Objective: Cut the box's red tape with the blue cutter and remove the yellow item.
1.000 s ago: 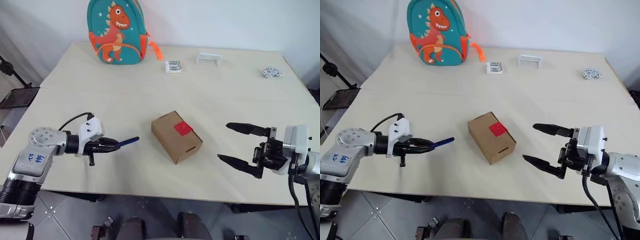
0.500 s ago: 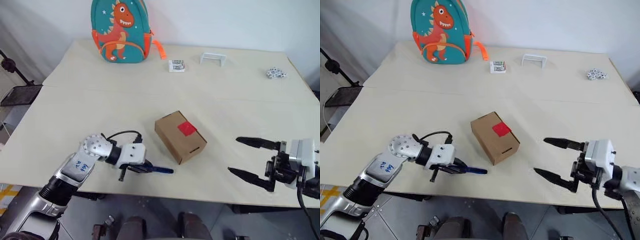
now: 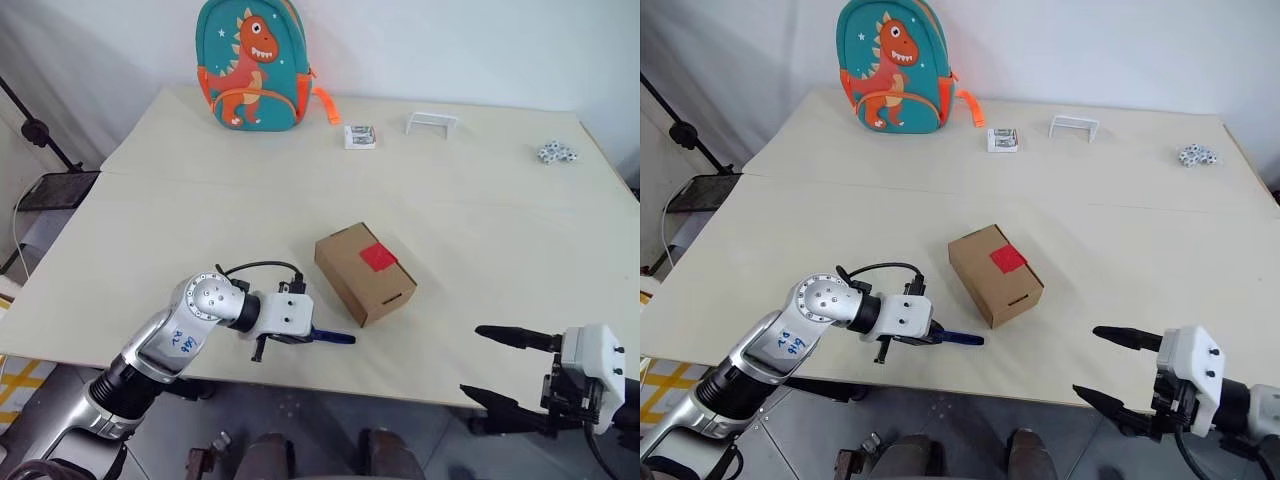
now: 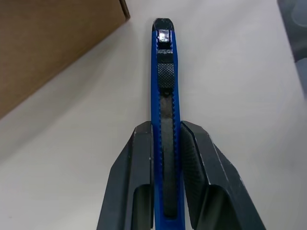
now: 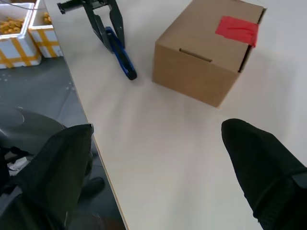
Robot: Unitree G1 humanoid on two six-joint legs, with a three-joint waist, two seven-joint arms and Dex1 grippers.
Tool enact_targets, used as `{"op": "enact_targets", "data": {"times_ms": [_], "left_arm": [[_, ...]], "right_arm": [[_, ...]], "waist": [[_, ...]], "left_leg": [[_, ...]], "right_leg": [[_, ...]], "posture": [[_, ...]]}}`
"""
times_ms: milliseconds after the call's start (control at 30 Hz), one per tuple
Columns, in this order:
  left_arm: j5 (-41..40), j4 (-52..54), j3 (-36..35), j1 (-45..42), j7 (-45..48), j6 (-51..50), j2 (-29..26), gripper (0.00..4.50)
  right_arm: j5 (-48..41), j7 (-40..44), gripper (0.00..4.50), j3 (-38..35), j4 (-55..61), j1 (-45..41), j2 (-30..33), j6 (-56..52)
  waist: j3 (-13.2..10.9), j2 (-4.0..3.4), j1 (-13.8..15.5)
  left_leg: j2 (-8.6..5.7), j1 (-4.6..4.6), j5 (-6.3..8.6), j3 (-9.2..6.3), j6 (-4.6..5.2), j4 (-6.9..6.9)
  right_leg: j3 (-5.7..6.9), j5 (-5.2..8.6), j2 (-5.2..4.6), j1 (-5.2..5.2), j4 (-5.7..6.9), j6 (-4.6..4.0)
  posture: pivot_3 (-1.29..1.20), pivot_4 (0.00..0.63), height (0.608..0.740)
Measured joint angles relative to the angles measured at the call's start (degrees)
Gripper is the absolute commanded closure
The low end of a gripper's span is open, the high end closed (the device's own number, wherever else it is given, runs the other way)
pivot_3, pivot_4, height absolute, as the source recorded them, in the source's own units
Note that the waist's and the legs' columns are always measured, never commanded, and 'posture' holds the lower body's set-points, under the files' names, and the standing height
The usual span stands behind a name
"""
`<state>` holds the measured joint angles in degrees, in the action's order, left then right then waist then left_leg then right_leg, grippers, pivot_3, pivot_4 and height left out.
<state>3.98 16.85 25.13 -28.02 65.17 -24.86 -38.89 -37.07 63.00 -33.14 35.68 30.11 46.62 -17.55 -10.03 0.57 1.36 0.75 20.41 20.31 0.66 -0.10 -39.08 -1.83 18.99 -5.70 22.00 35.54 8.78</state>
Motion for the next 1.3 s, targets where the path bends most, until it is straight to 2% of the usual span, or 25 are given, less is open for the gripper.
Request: {"op": "enact_targets", "data": {"times_ms": [200, 233, 300, 433, 533, 667, 700, 867, 967, 1067, 1300], "left_arm": [[-0.1, 0.5, 3.9, -3.3, 1.7, -7.7, 3.5, 4.05], [0.1, 0.3, 4.8, -4.0, 2.1, -8.2, 4.0, 4.05], [0.5, -0.9, 6.5, -6.0, 2.4, -9.2, 5.6, 4.05], [1.3, -1.9, 8.2, -7.6, 2.3, -10.2, 7.4, 4.05], [1.8, -1.7, 8.8, -7.9, 2.1, -10.9, 7.7, 4.05], [2.5, -1.1, 9.9, -8.9, 2.1, -12.6, 7.9, 4.05], [2.6, -1.0, 10.1, -9.1, 2.0, -13.1, 8.0, 4.05], [3.1, 0.5, 10.9, -9.5, 1.5, -16.2, 8.6, 4.05], [3.1, 0.7, 11.6, -9.6, 1.0, -16.6, 9.3, 4.05], [3.0, 1.0, 12.0, -10.1, 0.9, -18.5, 9.8, 4.05], [2.8, 1.2, 12.1, -10.3, 0.8, -20.3, 9.8, 4.05]], "right_arm": [[0.2, 1.6, 0.0, -1.5, -0.2, 1.5, 0.0, 0.1], [0.4, 2.0, 0.19, -1.6, -0.3, 2.0, 0.0, 0.1], [0.5, 2.2, 0.64, -1.5, -0.4, 2.3, 0.1, -0.5], [1.3, 0.6, 2.05, 0.8, 0.7, 0.4, 1.1, -2.4], [2.7, -2.6, 2.9, 4.9, 3.3, -1.8, 2.6, -5.5], [3.9, -7.7, 4.31, 13.1, 8.1, -6.9, 4.5, -11.0], [4.1, -8.7, 4.43, 14.8, 8.9, -8.1, 4.6, -12.1], [6.2, -16.9, 4.43, 27.5, 9.4, -20.5, 3.6, -20.5], [6.9, -19.3, 4.43, 30.6, 8.8, -22.5, 2.4, -22.6], [12.5, -21.3, 4.43, 40.6, 2.6, -31.2, 0.8, -25.0], [14.9, -21.3, 4.43, 43.8, 0.7, -33.5, 0.0, -24.4]], "waist": [[0.0, -0.08, 0.3], [0.1, -0.11, 0.3], [0.1, -0.13, 0.3], [0.1, -0.14, 0.3], [0.1, -0.18, 0.3], [0.2, -0.17, 0.3], [0.2, -0.17, 0.3], [0.2, -0.15, 0.2], [0.2, -0.18, 0.5], [0.3, 0.09, 0.2], [0.3, 0.1, 0.2]], "left_leg": [[-0.09, -0.11, 0.08, -0.19, 0.13, 0.0], [-0.09, -0.11, 0.1, -0.19, 0.16, 0.0], [-0.15, -0.1, 0.11, -0.21, 0.18, 0.0], [-0.23, -0.11, 0.11, -0.2, 0.18, -0.01], [-0.27, -0.12, 0.09, -0.25, 0.15, -0.02], [-0.34, -0.1, 0.04, -0.28, 0.08, -0.02], [-0.37, -0.09, 0.03, -0.29, 0.09, -0.02], [-0.63, -0.07, -0.02, -0.36, 0.17, -0.03], [-0.97, 0.05, -0.09, -0.6, 0.3, -0.02], [-1.13, 0.23, -0.05, -0.61, 0.44, -0.04], [-1.1, 0.23, -0.02, -0.85, 0.38, -0.03]], "right_leg": [[-0.03, 0.01, 0.0, -0.43, -0.44, -0.01], [-0.03, 0.01, 0.0, -0.46, -0.48, -0.01], [-0.06, 0.0, -0.03, -0.52, -0.51, -0.01], [-0.08, 0.0, -0.14, -0.55, -0.53, 0.0], [-0.08, 0.0, -0.18, -0.55, -0.59, 0.0], [-0.08, 0.01, -0.24, -0.55, -0.62, -0.01], [-0.07, 0.01, -0.27, -0.55, -0.65, -0.01], [0.04, 0.01, -0.6, -0.53, -0.62, -0.02], [0.06, 0.02, -0.85, -0.47, -0.57, -0.02], [0.07, 0.01, -0.96, -0.47, -0.69, -0.03], [0.26, 0.01, -0.9, -0.49, -0.59, -0.02]], "posture": [[0.0, 0.15, 0.74], [0.0, 0.15, 0.74], [0.0, 0.15, 0.74], [0.0, 0.15, 0.74], [0.0, 0.15, 0.74], [0.0, 0.15, 0.74], [0.0, 0.15, 0.74], [0.0, 0.15, 0.74], [0.0, 0.15, 0.74], [0.0, 0.15, 0.74], [0.0, 0.15, 0.74]]}}
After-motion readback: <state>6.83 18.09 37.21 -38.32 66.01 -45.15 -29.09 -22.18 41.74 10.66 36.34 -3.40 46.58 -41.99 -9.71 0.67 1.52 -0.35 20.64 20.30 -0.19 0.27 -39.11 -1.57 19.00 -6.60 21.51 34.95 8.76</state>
